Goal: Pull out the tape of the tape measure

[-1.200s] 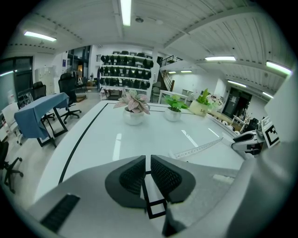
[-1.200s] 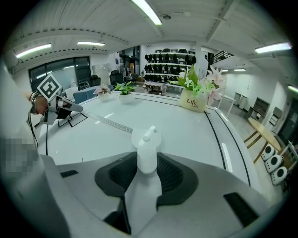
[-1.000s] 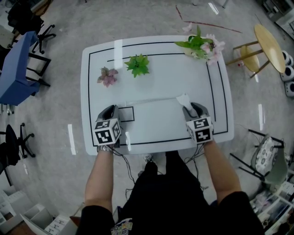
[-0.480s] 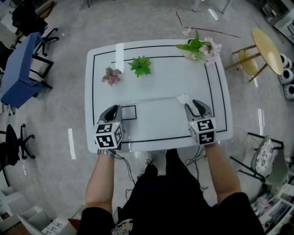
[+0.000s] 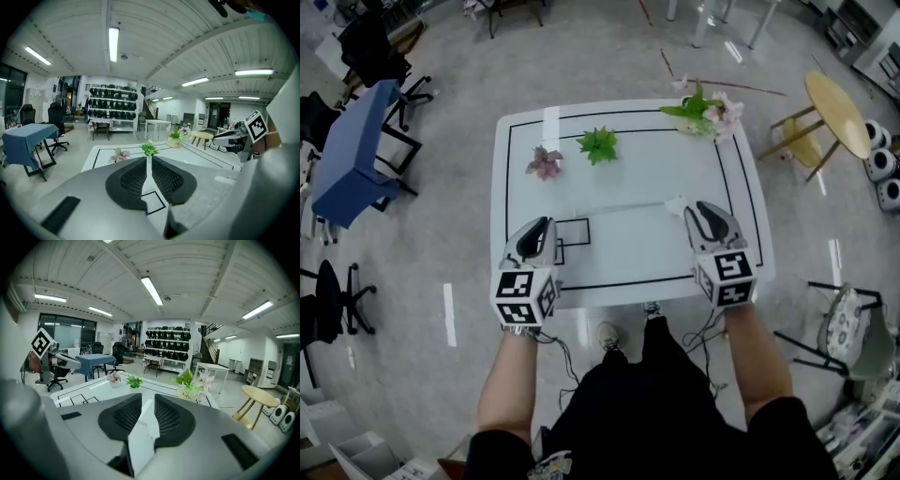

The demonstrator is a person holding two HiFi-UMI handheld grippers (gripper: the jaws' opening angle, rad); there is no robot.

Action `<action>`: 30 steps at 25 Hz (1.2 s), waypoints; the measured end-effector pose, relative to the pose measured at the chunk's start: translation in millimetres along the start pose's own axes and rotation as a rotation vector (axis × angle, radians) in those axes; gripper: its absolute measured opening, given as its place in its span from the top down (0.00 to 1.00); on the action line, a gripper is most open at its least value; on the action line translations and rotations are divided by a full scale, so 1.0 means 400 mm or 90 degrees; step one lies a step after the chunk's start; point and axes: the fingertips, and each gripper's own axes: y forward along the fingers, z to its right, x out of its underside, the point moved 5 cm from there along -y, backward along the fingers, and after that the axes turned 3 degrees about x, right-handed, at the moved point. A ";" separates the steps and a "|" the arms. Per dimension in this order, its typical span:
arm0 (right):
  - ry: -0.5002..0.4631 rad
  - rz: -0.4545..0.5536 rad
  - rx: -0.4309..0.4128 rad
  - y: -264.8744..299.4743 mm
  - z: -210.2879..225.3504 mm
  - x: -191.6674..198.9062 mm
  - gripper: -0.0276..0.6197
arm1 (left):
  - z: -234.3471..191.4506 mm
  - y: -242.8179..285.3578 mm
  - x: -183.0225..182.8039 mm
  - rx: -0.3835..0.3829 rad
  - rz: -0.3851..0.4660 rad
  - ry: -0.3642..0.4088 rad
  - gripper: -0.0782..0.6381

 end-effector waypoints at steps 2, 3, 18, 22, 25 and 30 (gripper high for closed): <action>-0.002 0.025 0.005 -0.027 -0.012 -0.031 0.84 | 0.011 -0.035 -0.033 0.003 0.024 0.008 0.84; -0.003 0.036 0.008 -0.041 -0.018 -0.047 0.86 | 0.015 -0.052 -0.049 0.005 0.036 0.011 0.84; 0.042 0.127 -0.004 -0.255 -0.124 -0.185 0.96 | 0.060 -0.296 -0.159 0.018 0.141 0.032 0.88; 0.047 0.139 -0.007 -0.296 -0.133 -0.197 0.96 | 0.078 -0.330 -0.162 0.031 0.144 0.030 0.89; 0.050 0.144 -0.010 -0.327 -0.130 -0.197 0.96 | 0.101 -0.350 -0.157 0.033 0.143 0.025 0.89; 0.057 0.150 -0.022 -0.361 -0.095 -0.182 0.96 | 0.168 -0.350 -0.139 0.035 0.138 0.018 0.89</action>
